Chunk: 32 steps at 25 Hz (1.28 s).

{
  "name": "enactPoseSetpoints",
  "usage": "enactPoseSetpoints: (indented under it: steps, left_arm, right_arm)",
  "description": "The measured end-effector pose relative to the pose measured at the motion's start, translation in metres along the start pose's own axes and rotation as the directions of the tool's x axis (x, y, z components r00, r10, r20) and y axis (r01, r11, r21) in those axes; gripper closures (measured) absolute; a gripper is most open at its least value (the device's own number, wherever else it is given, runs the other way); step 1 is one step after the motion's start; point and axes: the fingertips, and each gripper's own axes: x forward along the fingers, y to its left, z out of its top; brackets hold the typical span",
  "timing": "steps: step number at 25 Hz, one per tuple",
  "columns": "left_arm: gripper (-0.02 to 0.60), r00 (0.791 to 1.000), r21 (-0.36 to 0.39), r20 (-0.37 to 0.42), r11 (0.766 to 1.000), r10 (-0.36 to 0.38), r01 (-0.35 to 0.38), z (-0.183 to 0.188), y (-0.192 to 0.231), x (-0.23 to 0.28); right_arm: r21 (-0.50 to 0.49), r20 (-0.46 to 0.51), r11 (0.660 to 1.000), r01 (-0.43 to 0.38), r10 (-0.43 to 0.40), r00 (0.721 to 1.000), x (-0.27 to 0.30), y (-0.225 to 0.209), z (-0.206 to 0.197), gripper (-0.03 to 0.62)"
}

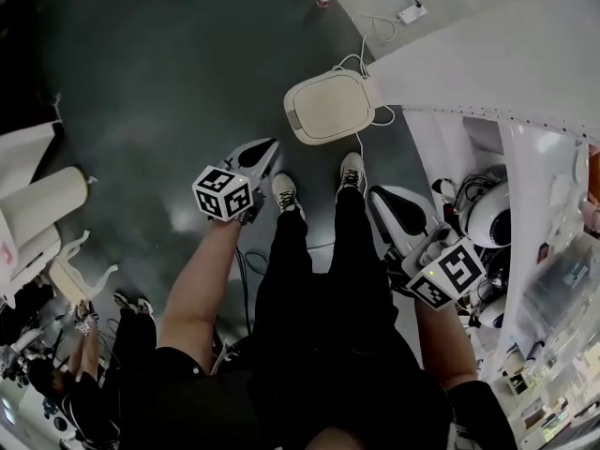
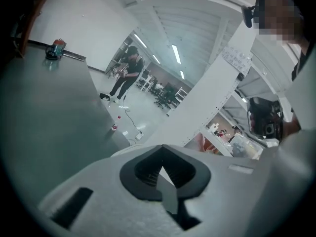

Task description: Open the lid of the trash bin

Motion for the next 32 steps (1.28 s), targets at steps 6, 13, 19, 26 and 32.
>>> enactPoseSetpoints:
  steps: [6,13,19,26,32]
  left_arm:
    - [0.573,0.997,-0.074,-0.021,0.994,0.074,-0.075,-0.032,0.045,0.039]
    - [0.53,0.991,-0.111,-0.054,0.985,0.125,-0.13,-0.063,0.097,0.087]
    - [0.466,0.979,-0.134,-0.117,0.974,0.166,-0.181,-0.1,0.13,0.117]
    - [0.401,0.955,-0.185,-0.18,0.946,0.234,-0.266,-0.148,0.179,0.141]
    - [0.399,0.95,-0.22,-0.202,0.935,0.237,-0.279,-0.166,0.202,0.155]
  right_arm:
    - [0.034,-0.101,0.998,-0.045,0.048,0.994,0.016,-0.041,-0.026,0.586]
    - [0.071,-0.148,0.996,-0.057,0.067,0.987,0.038,-0.093,-0.056,0.586]
    - [0.099,-0.185,0.993,-0.062,0.08,0.98,0.048,-0.12,-0.081,0.586]
    - [0.116,-0.221,0.991,-0.066,0.091,0.971,0.056,-0.134,-0.11,0.586]
    - [0.139,-0.247,0.989,-0.05,0.084,0.965,0.058,-0.147,-0.132,0.586]
